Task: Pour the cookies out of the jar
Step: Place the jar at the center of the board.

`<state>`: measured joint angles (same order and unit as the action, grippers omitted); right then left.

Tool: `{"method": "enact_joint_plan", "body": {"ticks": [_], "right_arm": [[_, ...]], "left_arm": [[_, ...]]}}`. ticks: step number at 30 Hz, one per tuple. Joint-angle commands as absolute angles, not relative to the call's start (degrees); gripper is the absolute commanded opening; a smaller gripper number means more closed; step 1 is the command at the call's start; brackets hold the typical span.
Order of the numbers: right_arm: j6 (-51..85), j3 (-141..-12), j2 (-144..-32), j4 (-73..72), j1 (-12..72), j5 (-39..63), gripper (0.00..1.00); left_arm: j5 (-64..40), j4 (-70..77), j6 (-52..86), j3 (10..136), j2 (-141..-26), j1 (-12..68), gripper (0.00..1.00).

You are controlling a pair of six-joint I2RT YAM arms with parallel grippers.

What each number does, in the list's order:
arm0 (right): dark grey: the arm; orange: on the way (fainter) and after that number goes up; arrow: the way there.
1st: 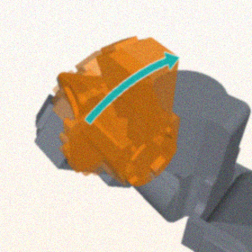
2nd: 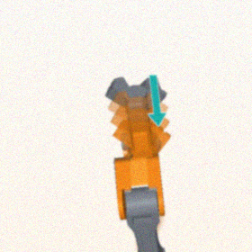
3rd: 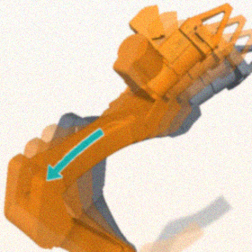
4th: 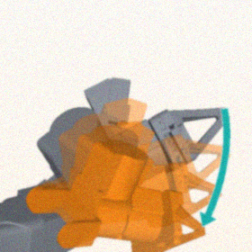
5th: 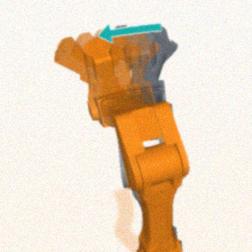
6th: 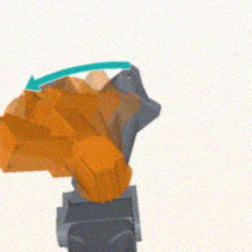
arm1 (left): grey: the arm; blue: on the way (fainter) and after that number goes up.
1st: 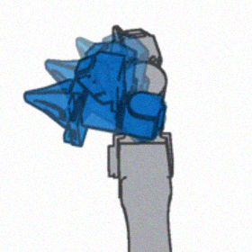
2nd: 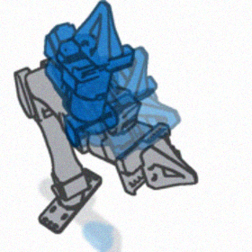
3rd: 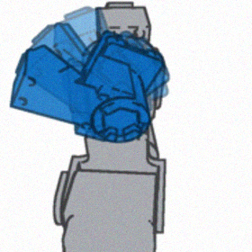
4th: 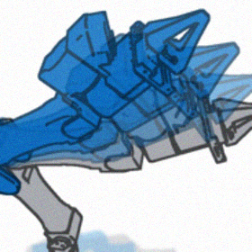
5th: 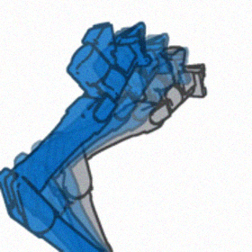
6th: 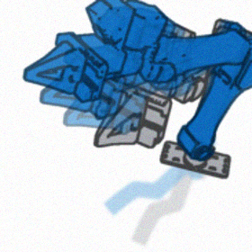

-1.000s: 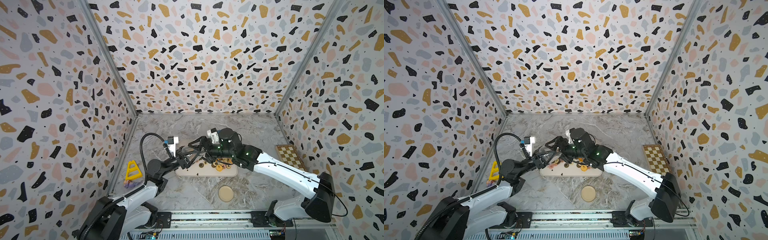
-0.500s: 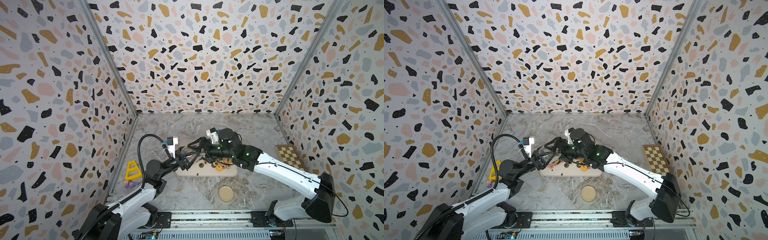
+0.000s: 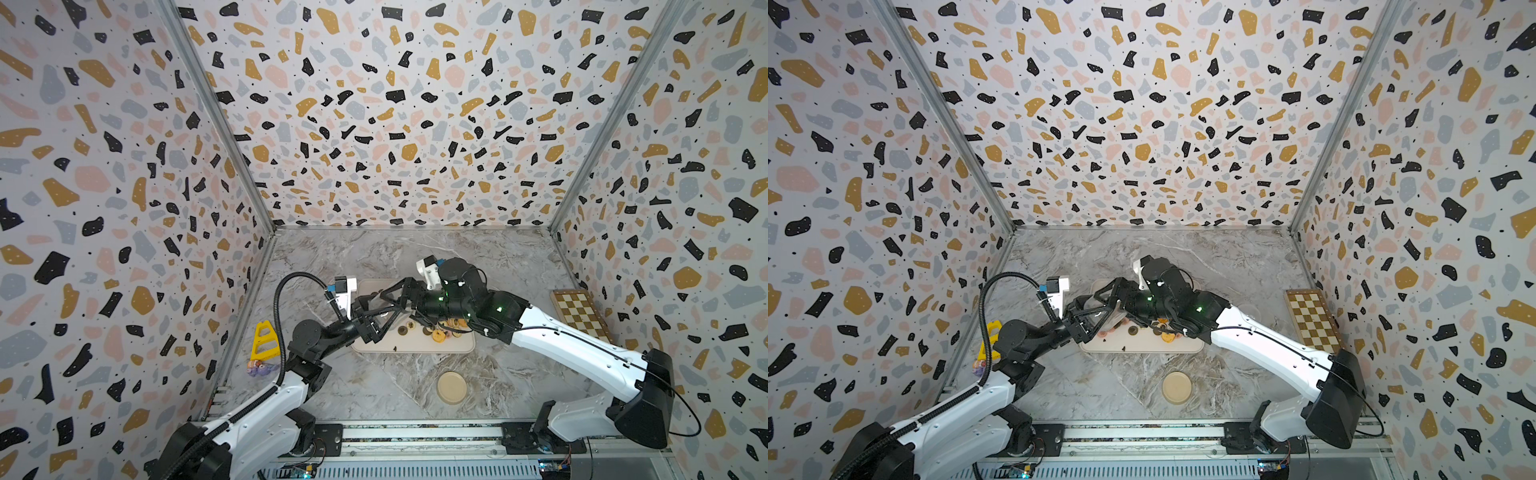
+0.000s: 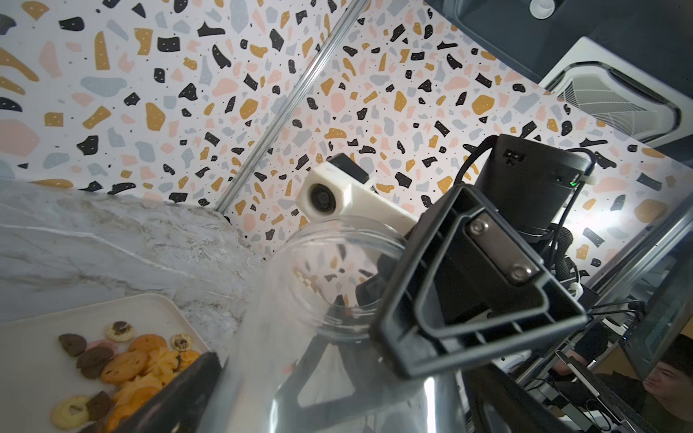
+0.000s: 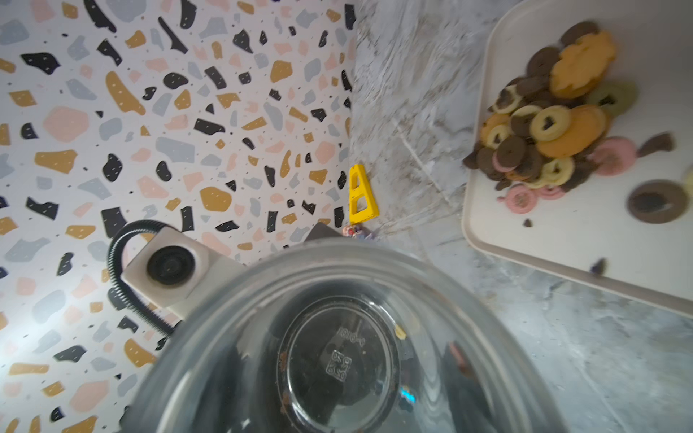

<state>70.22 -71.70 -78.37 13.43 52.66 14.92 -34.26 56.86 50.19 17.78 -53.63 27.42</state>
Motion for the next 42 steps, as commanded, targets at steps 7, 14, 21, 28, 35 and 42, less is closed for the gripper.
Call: {"method": "enact_joint_plan", "body": {"ticks": [7, 14, 21, 28, 35, 42], "right_arm": [[57.74, -75.04, -72.56, 20.21, 47.11, 4.29, 0.2], [46.02, -70.8, -68.73, 25.22, 51.49, -10.37, 0.19], [41.02, -64.23, -67.07, 25.43, 65.99, -28.41, 0.16], [38.51, -55.26, -69.17, 17.65, 80.01, -37.01, 0.14], [37.89, -54.8, -78.68, 11.68, 86.04, -36.56, 0.14], [36.35, -56.91, -89.81, 4.14, 88.65, -32.36, 0.13]], "left_arm": [[-30.33, 27.17, 44.25, 21.75, -46.6, 27.07, 0.99], [1.37, -34.35, 31.97, 47.84, -44.34, 26.19, 0.99], [-3.84, -45.34, 28.16, 56.47, -53.46, 17.66, 0.99], [-2.41, -43.42, 24.8, 54.49, -50.44, 15.66, 0.99], [-0.79, -38.45, 25.08, 46.68, -46.76, 15.38, 0.99], [1.23, -39.25, 24.72, 47.16, -44.7, 15.06, 0.99]]}}
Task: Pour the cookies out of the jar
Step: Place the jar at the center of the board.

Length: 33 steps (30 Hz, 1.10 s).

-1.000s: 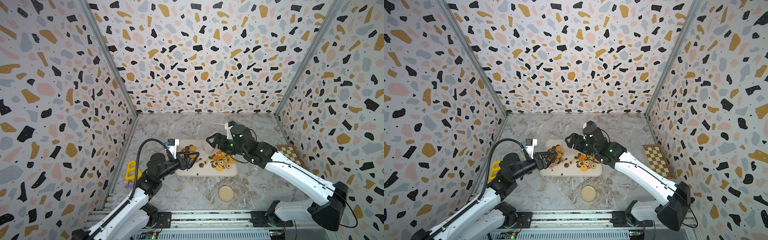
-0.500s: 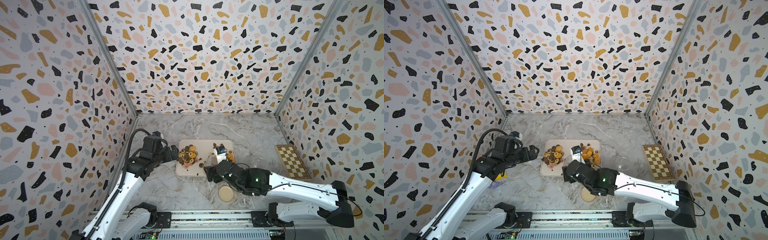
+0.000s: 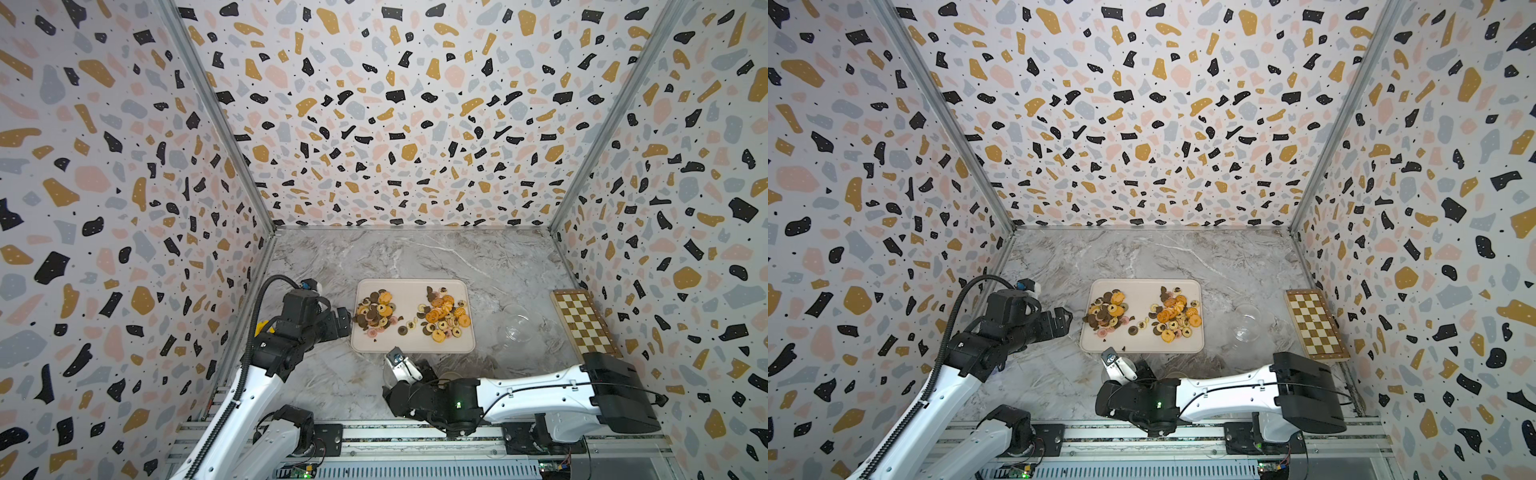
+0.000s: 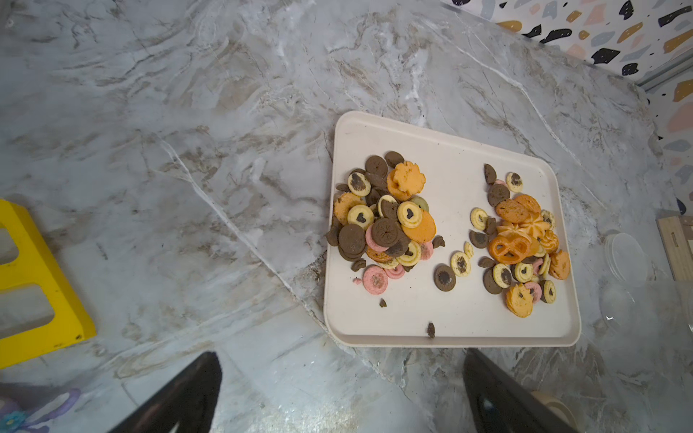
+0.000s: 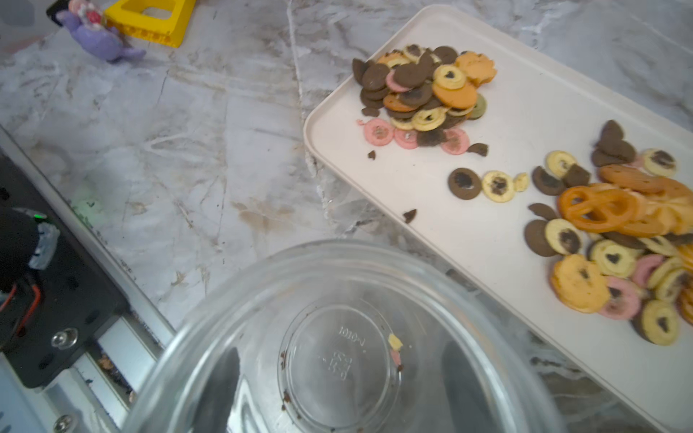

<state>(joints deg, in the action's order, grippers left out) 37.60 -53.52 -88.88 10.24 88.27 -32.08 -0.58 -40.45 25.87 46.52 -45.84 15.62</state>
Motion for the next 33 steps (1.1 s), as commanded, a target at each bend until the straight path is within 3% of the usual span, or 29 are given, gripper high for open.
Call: {"method": "enact_joint_plan", "body": {"ticks": [1, 24, 27, 33], "right_arm": [[35.93, -57.58, -91.27, 3.28, 89.03, -32.06, 0.14], [31.99, -63.0, -104.31, -3.3, 84.92, -27.52, 0.16], [32.25, -64.08, -105.65, -2.13, 84.82, -27.51, 0.24], [32.61, -64.22, -105.43, -1.38, 84.97, -27.83, 0.66]], "left_arm": [[1.1, -39.22, 24.7, 47.03, -44.42, 15.11, 0.99], [-0.47, -39.02, 24.71, 46.69, -43.87, 14.92, 0.99], [-0.6, -39.0, 24.7, 46.58, -43.85, 14.92, 0.99], [-0.24, -39.2, 24.7, 46.67, -43.77, 14.94, 0.99]]}}
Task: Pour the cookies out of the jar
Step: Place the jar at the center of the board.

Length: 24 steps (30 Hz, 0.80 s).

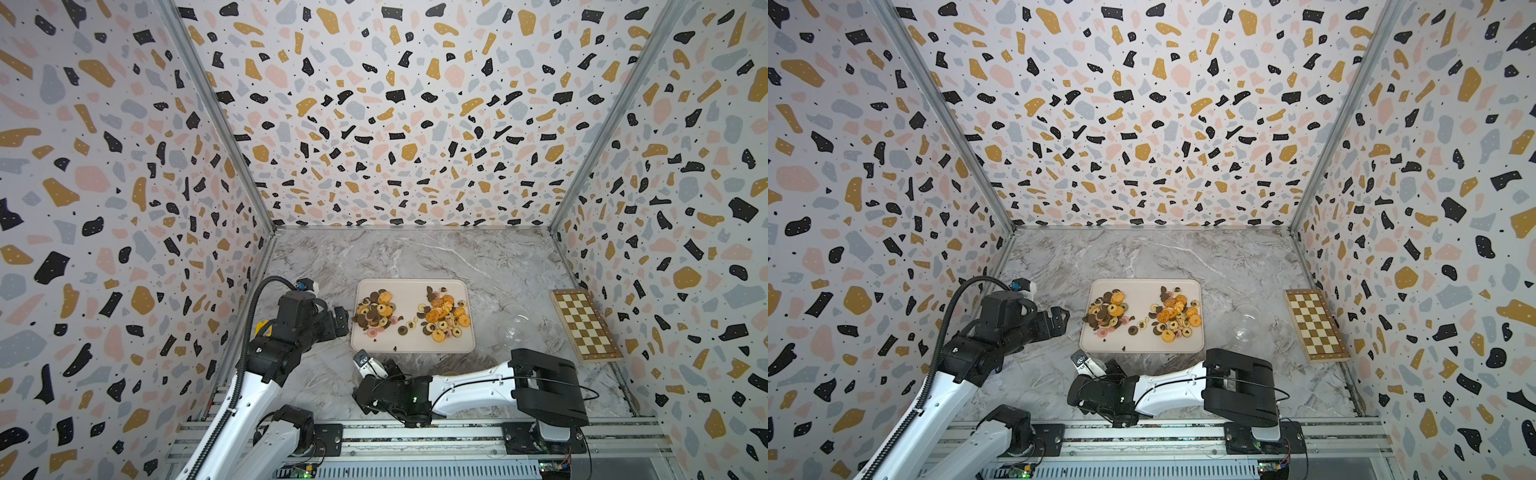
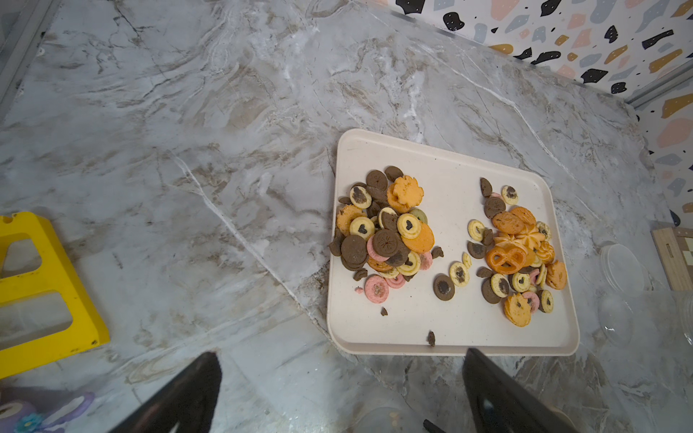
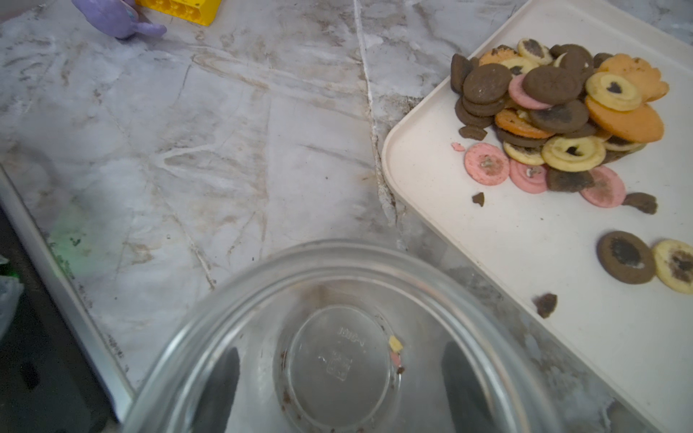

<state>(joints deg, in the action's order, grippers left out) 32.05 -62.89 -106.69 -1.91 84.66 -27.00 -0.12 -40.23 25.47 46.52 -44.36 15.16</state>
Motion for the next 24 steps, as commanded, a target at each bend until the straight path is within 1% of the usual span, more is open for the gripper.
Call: {"method": "enact_joint_plan", "body": {"ticks": [1, 3, 5, 6, 13, 17, 24], "right_arm": [[32.45, -63.82, -105.01, -1.58, 85.3, -28.41, 0.73], [32.52, -63.41, -104.18, -1.74, 85.63, -28.99, 0.83], [32.78, -63.23, -103.49, -1.64, 85.7, -29.35, 0.96], [32.87, -63.2, -103.06, -1.51, 85.83, -29.54, 0.99], [32.74, -62.93, -99.12, -0.18, 86.57, -31.71, 0.99], [33.87, -63.28, -96.26, 3.28, 87.84, -35.05, 0.99], [37.14, -64.63, -82.56, 15.49, 90.26, -45.34, 0.99]], "left_arm": [[-0.27, -39.29, 24.73, 46.67, -43.81, 14.92, 0.99], [-0.54, -39.29, 24.7, 46.69, -43.86, 14.94, 0.99], [-0.58, -39.29, 24.72, 46.7, -43.91, 14.9, 0.99], [-0.53, -39.29, 24.7, 46.67, -43.86, 14.94, 0.99], [-0.45, -39.42, 24.72, 46.66, -43.9, 14.94, 0.99], [-0.09, -39.8, 24.61, 46.7, -44.02, 14.94, 0.99], [2.82, -40.34, 24.7, 46.85, -44.12, 14.92, 0.99]]}}
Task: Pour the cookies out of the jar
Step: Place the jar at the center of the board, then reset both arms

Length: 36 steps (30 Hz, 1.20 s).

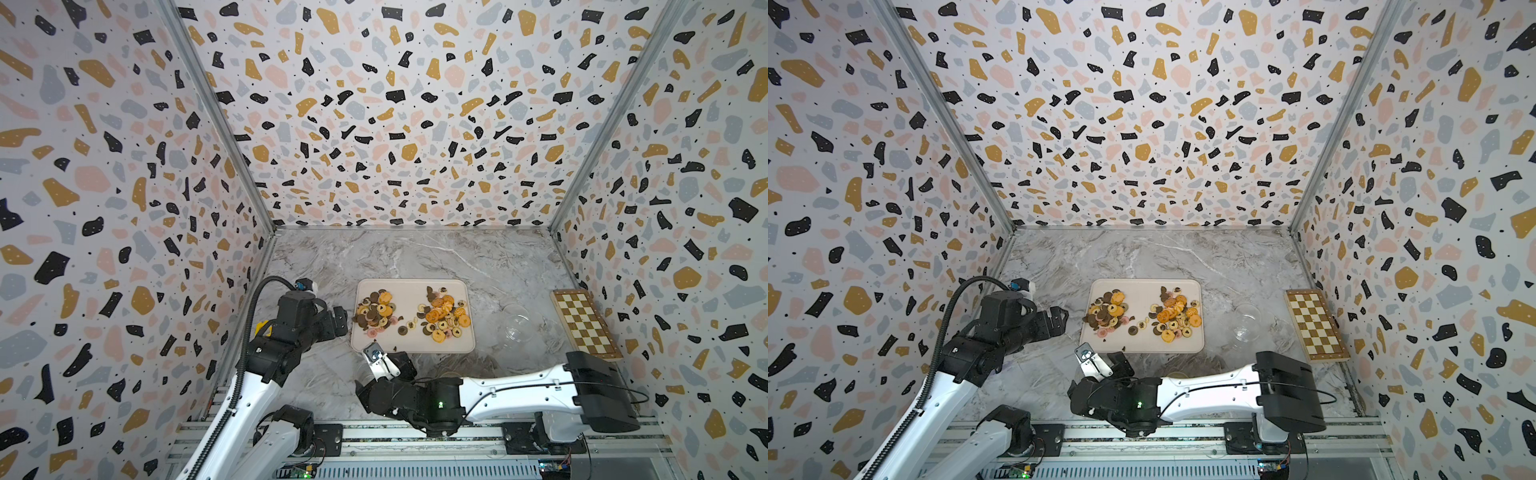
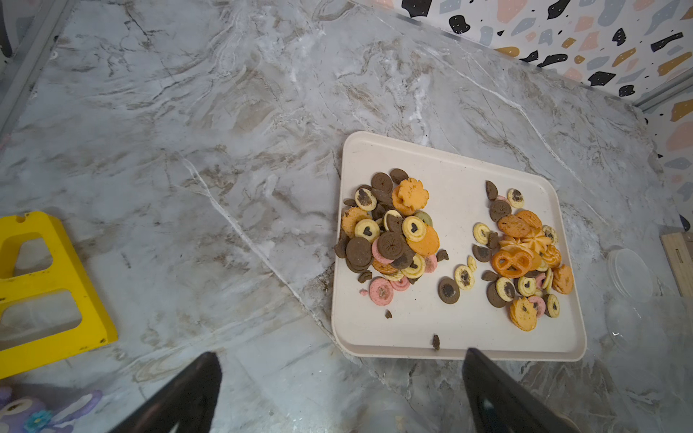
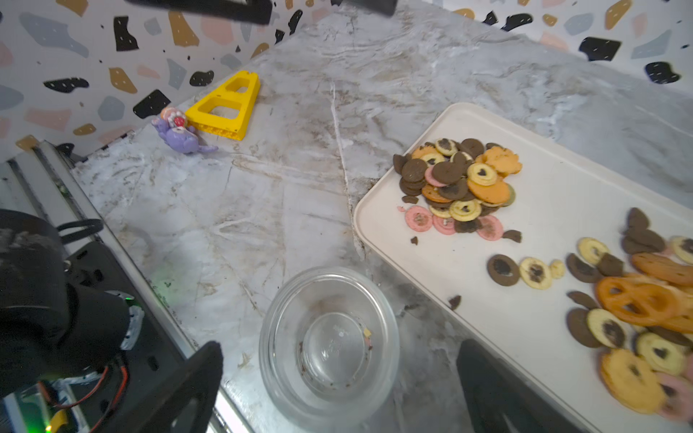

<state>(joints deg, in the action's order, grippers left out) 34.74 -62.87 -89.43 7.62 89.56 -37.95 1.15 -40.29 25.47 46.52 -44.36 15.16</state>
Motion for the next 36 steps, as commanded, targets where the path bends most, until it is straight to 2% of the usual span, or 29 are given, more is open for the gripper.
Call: {"method": "enact_joint_plan", "body": {"ticks": [1, 7, 10, 12, 14, 16, 18, 20, 21, 23, 25, 30, 33, 36], "right_arm": [[38.25, -65.37, -80.78, 18.27, 90.35, -47.24, 0.99], [51.5, -68.4, -68.85, 44.85, 89.81, -62.67, 0.99], [47.37, -62.82, -61.19, 45.13, 88.13, -66.49, 0.99], [46.87, -53.59, -54.59, 44.62, 88.0, -72.33, 1.0], [37.55, -45.09, -47.72, 35.83, 86.13, -77.52, 1.0], [29.71, -38.01, -40.79, 24.98, 76.86, -76.28, 1.0], [11.36, -30.11, -34.22, 5.27, 59.19, -61.04, 1.0], [10.5, -26.09, -31.59, -0.93, 42.48, -48.1, 1.0], [11.43, -25.11, -32.11, -2.57, 34.21, -43.04, 1.0], [12.45, -23.5, -36.05, -6.22, 22.8, -37.73, 1.0], [13.71, -22.78, -41.76, -9.39, 16.54, -37.23, 1.0], [15.48, -20.8, -52.92, -21.29, 13.43, -46.48, 1.0], [16.33, -19.94, -59.6, -28.56, 12.72, -49.63, 1.0], [11.73, -17.94, -65.72, -38.88, 12.01, -50.55, 1.0]], "left_arm": [[2.53, -40.3, 24.64, 46.94, -43.97, 14.87, 0.99], [1.46, -37.06, 23.12, 46.21, -42.29, 14.86, 0.99], [3.95, -34.66, 22.55, 46.44, -42.2, 14.89, 0.99], [7.35, -30.35, 22.38, 44.73, -42.47, 14.87, 0.99], [12.09, -25.98, 21.35, 42.64, -43.17, 14.91, 0.99], [16.86, -20.46, 18.81, 40.23, -44.55, 14.89, 0.99], [21.06, -12.31, 14.73, 36.85, -46.18, 14.89, 0.99], [26.42, -2.52, 11.73, 33.63, -47.61, 14.84, 0.99], [29.96, 2.62, 10.4, 31.86, -48.78, 14.77, 0.99], [34.89, 13.36, 5.96, 28.79, -52.91, 14.35, 0.99], [38.45, 19.57, 2.59, 27.46, -58.33, 13.65, 0.99], [35.28, 31.71, 3.66, 22.54, -67.83, 9.27, 0.99], [29.82, 32.49, 7.8, 22.03, -70.94, 5.3, 0.99], [22.41, 35.79, 4.87, 22.08, -74.83, 4.75, 0.99]]}}
